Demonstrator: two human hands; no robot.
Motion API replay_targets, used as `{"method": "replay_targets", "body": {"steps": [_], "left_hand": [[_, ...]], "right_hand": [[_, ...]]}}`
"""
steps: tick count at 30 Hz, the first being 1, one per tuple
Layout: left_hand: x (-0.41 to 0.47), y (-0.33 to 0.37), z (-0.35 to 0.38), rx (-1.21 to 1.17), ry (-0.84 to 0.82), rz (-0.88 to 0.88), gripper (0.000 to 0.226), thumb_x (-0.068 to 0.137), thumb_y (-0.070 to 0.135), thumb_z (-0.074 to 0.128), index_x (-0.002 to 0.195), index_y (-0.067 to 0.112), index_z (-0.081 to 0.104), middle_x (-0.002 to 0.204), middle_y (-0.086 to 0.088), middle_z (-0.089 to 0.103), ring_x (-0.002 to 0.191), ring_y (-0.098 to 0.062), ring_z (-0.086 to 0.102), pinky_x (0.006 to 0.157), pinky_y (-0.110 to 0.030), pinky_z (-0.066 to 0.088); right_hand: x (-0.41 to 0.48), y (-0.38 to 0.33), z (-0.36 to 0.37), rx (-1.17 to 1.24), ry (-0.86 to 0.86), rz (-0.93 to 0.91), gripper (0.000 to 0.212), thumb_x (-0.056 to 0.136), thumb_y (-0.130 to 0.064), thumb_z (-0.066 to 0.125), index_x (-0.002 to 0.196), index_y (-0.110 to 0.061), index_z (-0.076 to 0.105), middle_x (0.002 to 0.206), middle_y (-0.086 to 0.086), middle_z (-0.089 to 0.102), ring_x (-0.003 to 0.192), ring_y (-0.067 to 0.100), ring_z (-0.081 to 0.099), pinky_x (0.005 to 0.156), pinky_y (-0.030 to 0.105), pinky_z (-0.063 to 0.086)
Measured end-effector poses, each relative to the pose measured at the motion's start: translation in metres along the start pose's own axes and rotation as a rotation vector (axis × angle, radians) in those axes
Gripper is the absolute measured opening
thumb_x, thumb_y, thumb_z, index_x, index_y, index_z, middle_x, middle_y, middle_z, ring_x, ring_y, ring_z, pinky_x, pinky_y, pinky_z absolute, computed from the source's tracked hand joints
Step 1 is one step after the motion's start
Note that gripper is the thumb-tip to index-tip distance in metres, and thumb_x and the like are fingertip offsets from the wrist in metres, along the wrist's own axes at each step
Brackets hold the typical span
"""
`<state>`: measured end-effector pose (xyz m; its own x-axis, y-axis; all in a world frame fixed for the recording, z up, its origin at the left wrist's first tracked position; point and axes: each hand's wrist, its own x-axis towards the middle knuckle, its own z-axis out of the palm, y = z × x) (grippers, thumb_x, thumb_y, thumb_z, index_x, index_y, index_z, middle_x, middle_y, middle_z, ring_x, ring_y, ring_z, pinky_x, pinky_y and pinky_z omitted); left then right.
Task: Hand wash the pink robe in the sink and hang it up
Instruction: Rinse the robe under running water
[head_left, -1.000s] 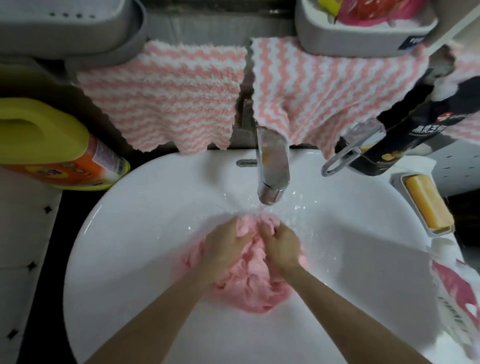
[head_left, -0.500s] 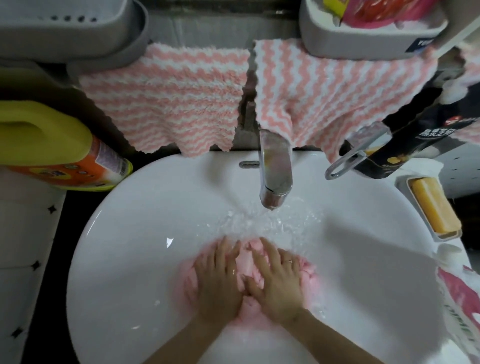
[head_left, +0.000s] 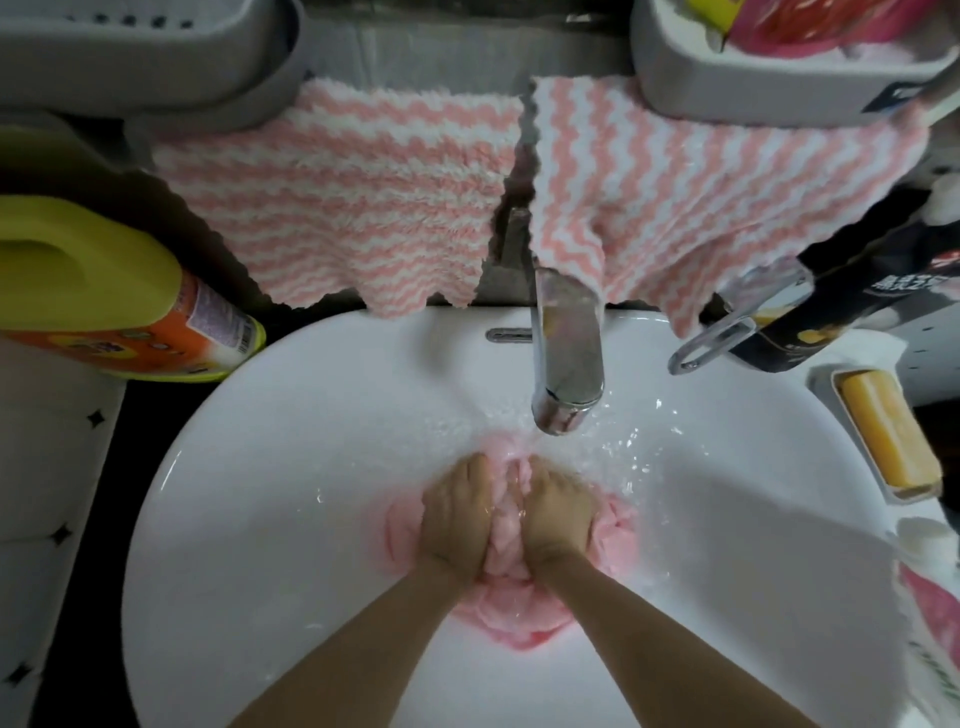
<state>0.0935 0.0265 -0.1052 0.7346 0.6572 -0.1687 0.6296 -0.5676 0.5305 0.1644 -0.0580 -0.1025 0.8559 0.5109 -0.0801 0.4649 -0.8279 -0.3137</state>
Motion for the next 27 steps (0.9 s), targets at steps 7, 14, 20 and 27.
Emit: {"method": "replay_targets", "body": {"steps": [7, 14, 20, 27], "left_hand": [[-0.001, -0.007, -0.059, -0.277, -0.308, 0.118, 0.050, 0.073, 0.070, 0.055, 0.085, 0.022, 0.054, 0.081, 0.008, 0.056, 0.074, -0.011, 0.054, 0.065, -0.019, 0.041], [-0.063, -0.031, -0.034, 0.257, -0.192, 0.417, 0.102, 0.060, 0.088, 0.043, 0.142, 0.028, 0.036, 0.142, -0.013, 0.043, 0.121, -0.032, 0.044, 0.096, -0.049, 0.038], [-0.068, -0.026, -0.005, 0.184, 0.081, 0.278, 0.052, 0.074, 0.033, 0.049, 0.118, 0.006, 0.059, 0.120, -0.011, 0.061, 0.107, -0.030, 0.057, 0.089, -0.044, 0.042], [-0.040, -0.028, 0.013, 0.259, 0.266, 0.318, 0.023, 0.083, 0.027, 0.049, 0.080, 0.012, 0.066, 0.076, -0.008, 0.059, 0.070, -0.029, 0.056, 0.068, -0.039, 0.041]], "right_hand": [[-0.011, 0.010, -0.065, 0.748, -0.413, 0.280, 0.016, 0.081, -0.037, 0.066, 0.094, -0.033, 0.057, 0.077, -0.006, 0.065, 0.073, 0.017, 0.062, 0.066, 0.032, 0.050], [-0.063, 0.002, -0.060, 0.305, -0.330, -0.130, 0.067, 0.077, -0.076, 0.041, 0.133, -0.038, 0.039, 0.150, -0.010, 0.029, 0.127, 0.012, 0.040, 0.102, 0.038, 0.037], [-0.068, 0.007, -0.010, 0.009, -0.087, -0.179, 0.045, 0.089, -0.061, 0.035, 0.126, -0.040, 0.049, 0.131, -0.006, 0.055, 0.098, 0.031, 0.058, 0.093, 0.051, 0.043], [-0.033, 0.005, 0.016, 0.030, 0.112, -0.127, 0.030, 0.081, -0.046, 0.043, 0.092, -0.023, 0.058, 0.082, 0.003, 0.064, 0.064, 0.026, 0.060, 0.069, 0.034, 0.042]]}}
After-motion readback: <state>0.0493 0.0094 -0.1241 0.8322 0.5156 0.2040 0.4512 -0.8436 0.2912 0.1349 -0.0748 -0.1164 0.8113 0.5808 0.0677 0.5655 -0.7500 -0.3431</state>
